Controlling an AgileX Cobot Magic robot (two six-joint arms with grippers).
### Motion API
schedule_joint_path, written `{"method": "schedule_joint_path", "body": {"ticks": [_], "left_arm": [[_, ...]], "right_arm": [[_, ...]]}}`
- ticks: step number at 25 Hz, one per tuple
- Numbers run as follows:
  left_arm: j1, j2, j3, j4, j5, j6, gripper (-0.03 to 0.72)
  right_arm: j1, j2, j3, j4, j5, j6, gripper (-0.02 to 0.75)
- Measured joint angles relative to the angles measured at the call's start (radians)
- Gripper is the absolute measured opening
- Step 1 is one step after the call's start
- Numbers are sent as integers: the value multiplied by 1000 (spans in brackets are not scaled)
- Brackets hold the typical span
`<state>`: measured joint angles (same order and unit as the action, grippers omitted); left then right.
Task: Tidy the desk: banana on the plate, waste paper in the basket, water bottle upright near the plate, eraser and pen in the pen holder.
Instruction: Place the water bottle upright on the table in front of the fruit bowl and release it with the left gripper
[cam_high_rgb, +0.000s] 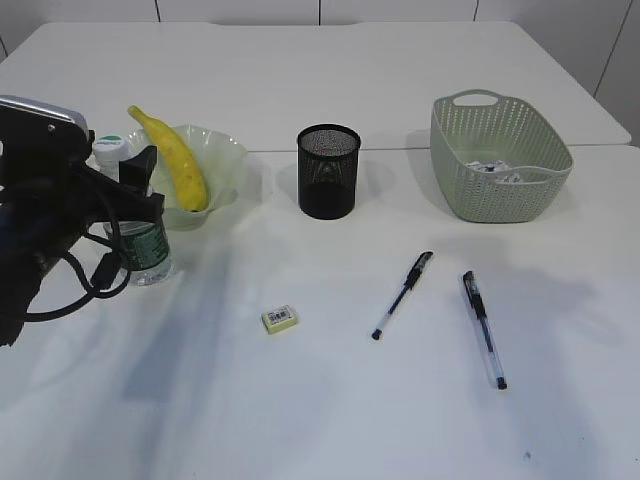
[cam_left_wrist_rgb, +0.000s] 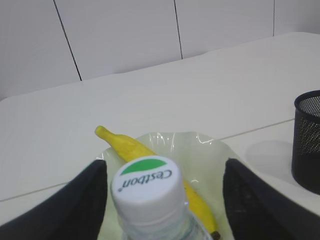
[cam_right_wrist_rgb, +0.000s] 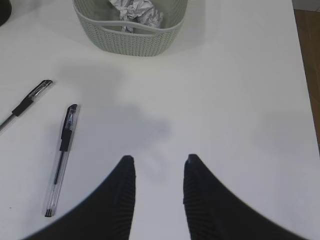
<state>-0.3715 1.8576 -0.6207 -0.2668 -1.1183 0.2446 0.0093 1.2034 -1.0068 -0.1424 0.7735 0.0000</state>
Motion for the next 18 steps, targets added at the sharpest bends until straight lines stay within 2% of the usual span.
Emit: {"method": "schedule_joint_path", "body": {"ticks": [18], "left_arm": [[0,-114,0,-46,1,85,515]], "right_arm": [[0,0,0,0,0,0,251]]}}
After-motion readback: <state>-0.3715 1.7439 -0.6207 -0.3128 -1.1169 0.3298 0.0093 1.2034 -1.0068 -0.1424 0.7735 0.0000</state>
